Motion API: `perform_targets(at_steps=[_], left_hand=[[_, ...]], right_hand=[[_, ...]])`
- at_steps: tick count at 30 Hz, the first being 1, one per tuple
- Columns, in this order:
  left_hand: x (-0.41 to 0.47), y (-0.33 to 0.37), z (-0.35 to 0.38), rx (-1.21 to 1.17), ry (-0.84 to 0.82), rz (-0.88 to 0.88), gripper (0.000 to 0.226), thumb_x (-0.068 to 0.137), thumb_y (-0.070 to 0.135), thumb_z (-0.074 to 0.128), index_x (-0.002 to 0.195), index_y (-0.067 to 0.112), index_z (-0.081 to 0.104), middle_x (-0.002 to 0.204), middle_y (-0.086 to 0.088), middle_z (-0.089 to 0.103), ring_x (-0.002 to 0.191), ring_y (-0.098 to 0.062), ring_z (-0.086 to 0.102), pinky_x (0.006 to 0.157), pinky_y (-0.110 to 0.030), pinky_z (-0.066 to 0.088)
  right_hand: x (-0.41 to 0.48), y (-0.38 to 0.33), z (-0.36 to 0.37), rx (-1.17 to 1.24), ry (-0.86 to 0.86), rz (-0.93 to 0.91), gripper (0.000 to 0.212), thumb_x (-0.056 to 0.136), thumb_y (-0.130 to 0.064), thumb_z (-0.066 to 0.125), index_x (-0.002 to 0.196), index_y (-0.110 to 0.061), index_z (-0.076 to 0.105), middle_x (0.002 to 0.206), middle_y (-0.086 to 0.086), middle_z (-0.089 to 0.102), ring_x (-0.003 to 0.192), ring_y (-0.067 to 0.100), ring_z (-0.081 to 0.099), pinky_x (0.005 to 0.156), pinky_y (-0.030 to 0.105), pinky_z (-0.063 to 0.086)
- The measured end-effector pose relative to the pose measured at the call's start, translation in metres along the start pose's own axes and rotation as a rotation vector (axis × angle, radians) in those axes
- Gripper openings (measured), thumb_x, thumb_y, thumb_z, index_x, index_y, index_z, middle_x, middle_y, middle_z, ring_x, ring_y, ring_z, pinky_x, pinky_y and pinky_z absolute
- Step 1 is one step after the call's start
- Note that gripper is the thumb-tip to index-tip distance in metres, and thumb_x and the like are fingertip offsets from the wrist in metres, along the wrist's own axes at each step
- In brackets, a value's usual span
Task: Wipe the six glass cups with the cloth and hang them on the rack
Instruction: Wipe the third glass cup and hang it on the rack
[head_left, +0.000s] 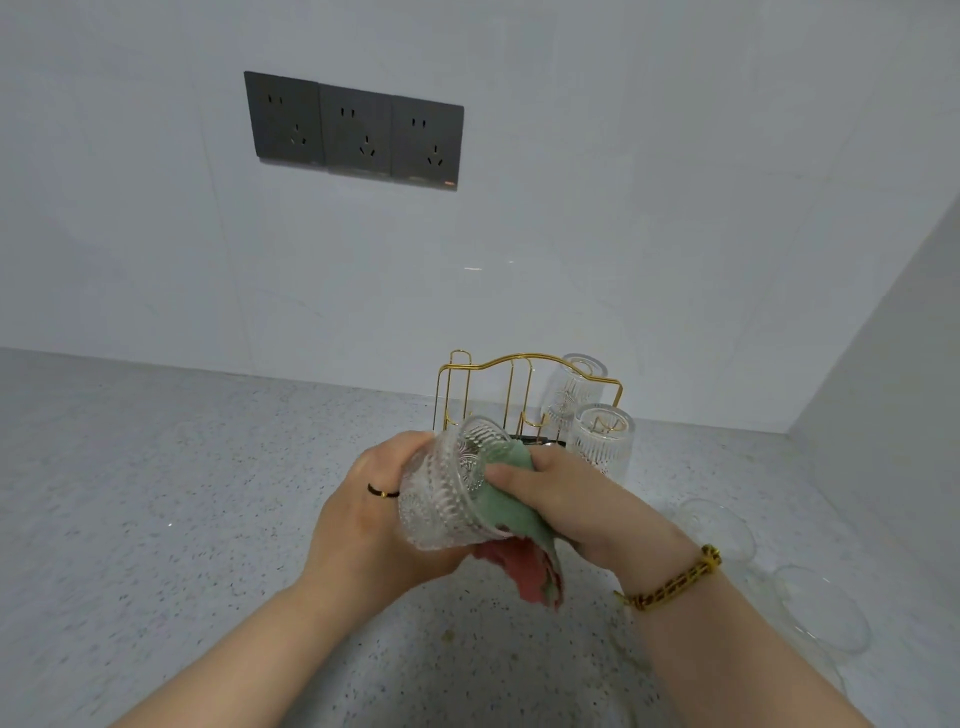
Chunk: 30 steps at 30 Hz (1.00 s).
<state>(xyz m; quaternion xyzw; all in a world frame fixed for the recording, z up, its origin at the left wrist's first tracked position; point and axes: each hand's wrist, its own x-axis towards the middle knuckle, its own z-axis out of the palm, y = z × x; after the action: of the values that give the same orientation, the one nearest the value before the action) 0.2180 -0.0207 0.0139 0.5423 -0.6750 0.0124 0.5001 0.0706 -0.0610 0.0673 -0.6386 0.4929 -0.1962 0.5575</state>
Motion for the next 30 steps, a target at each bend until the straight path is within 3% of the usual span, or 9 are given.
perform_targets(at_steps=[2, 4, 8, 12, 18, 22, 25, 27, 30], left_hand=[[-0.004, -0.008, 0.005, 0.057, -0.017, 0.090, 0.076, 0.051, 0.056, 0.059, 0.114, 0.019, 0.042, 0.103, 0.018, 0.051, 0.097, -0.011, 0.047, 0.077, -0.026, 0.045], [0.003, -0.007, 0.000, -0.011, -0.250, 0.047, 0.075, 0.054, 0.050, 0.070, 0.121, 0.038, 0.037, 0.111, 0.022, 0.047, 0.102, -0.004, 0.047, 0.084, -0.027, 0.048], [0.012, -0.009, -0.009, -0.150, -0.737, -0.149, 0.101, 0.054, 0.031, 0.085, 0.115, 0.063, 0.012, 0.099, 0.044, 0.037, 0.087, 0.021, 0.048, 0.074, 0.003, 0.038], [0.008, -0.015, -0.003, -0.150, -0.538, -0.103, 0.090, 0.044, 0.042, 0.083, 0.102, 0.071, 0.021, 0.102, 0.039, 0.044, 0.097, 0.011, 0.050, 0.074, -0.001, 0.040], [-0.004, -0.016, 0.008, 0.058, -0.067, 0.084, 0.080, 0.045, 0.059, 0.058, 0.117, 0.028, 0.040, 0.104, 0.020, 0.051, 0.098, -0.004, 0.043, 0.076, -0.010, 0.033], [0.004, -0.017, -0.008, -0.215, -0.414, -0.123, 0.078, 0.039, 0.052, 0.076, 0.104, 0.062, 0.034, 0.111, 0.037, 0.043, 0.106, 0.009, 0.044, 0.086, -0.014, 0.045], [0.012, -0.011, -0.017, -0.141, -0.627, -0.104, 0.081, 0.053, 0.029, 0.084, 0.105, 0.056, 0.030, 0.094, 0.037, 0.048, 0.091, 0.014, 0.052, 0.073, 0.002, 0.040], [0.011, 0.000, -0.019, -0.017, -0.591, -0.084, 0.074, 0.061, 0.028, 0.080, 0.110, 0.046, 0.028, 0.083, 0.032, 0.042, 0.073, 0.009, 0.051, 0.065, 0.003, 0.038], [0.002, 0.002, -0.008, -0.086, -0.371, -0.120, 0.062, 0.053, 0.031, 0.081, 0.096, 0.051, 0.041, 0.077, 0.028, 0.054, 0.081, 0.015, 0.052, 0.062, 0.000, 0.039]], right_hand=[[0.003, -0.001, -0.002, -0.308, 0.115, -0.088, 0.019, 0.091, -0.021, 0.049, 0.074, -0.015, 0.057, 0.081, 0.004, 0.064, 0.080, 0.017, 0.058, 0.076, 0.029, 0.051], [0.002, -0.005, -0.003, -0.601, 0.220, -0.199, 0.019, 0.092, -0.023, 0.047, 0.077, -0.015, 0.055, 0.083, 0.001, 0.060, 0.079, 0.015, 0.052, 0.068, 0.020, 0.044], [0.000, -0.007, -0.006, -0.919, 0.187, -0.385, 0.017, 0.092, -0.028, 0.047, 0.093, -0.013, 0.056, 0.089, 0.002, 0.059, 0.081, 0.013, 0.047, 0.073, 0.023, 0.038], [-0.002, -0.008, -0.002, -0.736, 0.309, -0.439, 0.021, 0.089, -0.031, 0.052, 0.082, -0.012, 0.053, 0.080, 0.003, 0.056, 0.077, 0.019, 0.053, 0.066, 0.026, 0.041], [0.006, 0.001, 0.007, -0.535, 0.309, -0.233, 0.029, 0.091, -0.028, 0.048, 0.065, -0.016, 0.048, 0.068, -0.004, 0.049, 0.071, 0.013, 0.049, 0.056, 0.013, 0.037], [0.003, -0.004, 0.002, -0.665, 0.334, -0.323, 0.019, 0.091, -0.029, 0.049, 0.080, -0.013, 0.052, 0.078, -0.001, 0.052, 0.079, 0.015, 0.047, 0.066, 0.023, 0.036], [0.001, -0.011, 0.000, -0.904, 0.261, -0.466, 0.023, 0.091, -0.031, 0.049, 0.089, -0.009, 0.055, 0.080, 0.004, 0.057, 0.077, 0.016, 0.047, 0.069, 0.026, 0.037], [-0.001, -0.014, 0.002, -0.968, 0.214, -0.504, 0.022, 0.091, -0.032, 0.049, 0.083, -0.012, 0.051, 0.068, -0.002, 0.048, 0.071, 0.016, 0.045, 0.063, 0.026, 0.035], [0.001, -0.013, 0.002, -0.839, 0.293, -0.497, 0.023, 0.089, -0.034, 0.051, 0.073, -0.016, 0.050, 0.065, -0.003, 0.047, 0.064, 0.015, 0.045, 0.057, 0.023, 0.035]])
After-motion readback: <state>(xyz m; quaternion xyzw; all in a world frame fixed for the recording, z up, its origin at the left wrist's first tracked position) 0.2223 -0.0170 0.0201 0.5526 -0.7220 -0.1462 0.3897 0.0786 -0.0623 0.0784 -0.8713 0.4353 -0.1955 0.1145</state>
